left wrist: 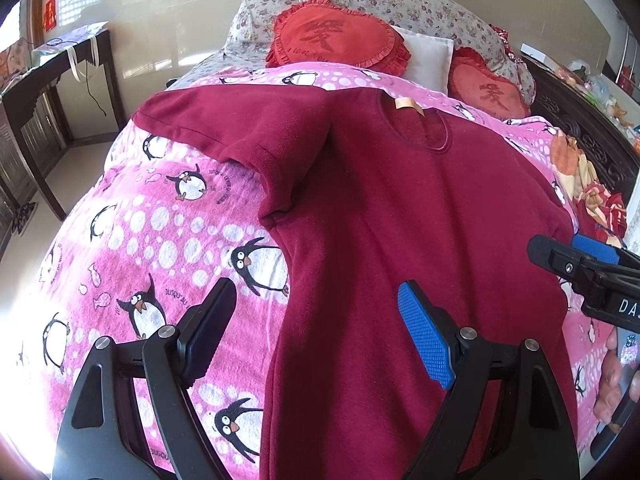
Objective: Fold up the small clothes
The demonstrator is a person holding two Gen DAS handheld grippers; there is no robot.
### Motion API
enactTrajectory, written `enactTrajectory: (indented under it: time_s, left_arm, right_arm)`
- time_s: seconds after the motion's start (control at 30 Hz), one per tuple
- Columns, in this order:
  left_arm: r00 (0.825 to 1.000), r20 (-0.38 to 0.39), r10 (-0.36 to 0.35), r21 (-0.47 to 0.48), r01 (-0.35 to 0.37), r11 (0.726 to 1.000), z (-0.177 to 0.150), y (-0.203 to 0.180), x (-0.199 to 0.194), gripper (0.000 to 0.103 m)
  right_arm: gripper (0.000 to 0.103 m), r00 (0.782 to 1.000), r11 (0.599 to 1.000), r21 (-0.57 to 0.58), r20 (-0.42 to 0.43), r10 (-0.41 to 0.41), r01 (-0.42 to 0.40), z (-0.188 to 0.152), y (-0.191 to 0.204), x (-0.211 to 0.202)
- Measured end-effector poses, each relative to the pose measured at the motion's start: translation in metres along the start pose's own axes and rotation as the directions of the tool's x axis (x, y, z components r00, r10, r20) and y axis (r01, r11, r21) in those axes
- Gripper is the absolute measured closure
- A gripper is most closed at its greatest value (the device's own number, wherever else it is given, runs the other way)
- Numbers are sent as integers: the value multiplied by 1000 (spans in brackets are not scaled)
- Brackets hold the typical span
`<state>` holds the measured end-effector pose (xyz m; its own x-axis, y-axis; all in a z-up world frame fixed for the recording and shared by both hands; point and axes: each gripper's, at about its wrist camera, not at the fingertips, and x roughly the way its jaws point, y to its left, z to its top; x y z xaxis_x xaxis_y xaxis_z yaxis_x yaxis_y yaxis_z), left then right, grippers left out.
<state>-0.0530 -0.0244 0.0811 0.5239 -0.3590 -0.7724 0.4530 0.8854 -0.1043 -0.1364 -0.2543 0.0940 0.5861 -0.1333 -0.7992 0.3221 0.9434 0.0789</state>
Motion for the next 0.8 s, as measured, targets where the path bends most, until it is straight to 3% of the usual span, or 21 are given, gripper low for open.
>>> enactTrajectory:
  time_s: [0.8]
  left_arm:
    - [1000,-18,13,-30,-14,999,5,11,8,20]
  right_arm:
    - [1,999,999,-43,-33,17,-19,-3,20,25]
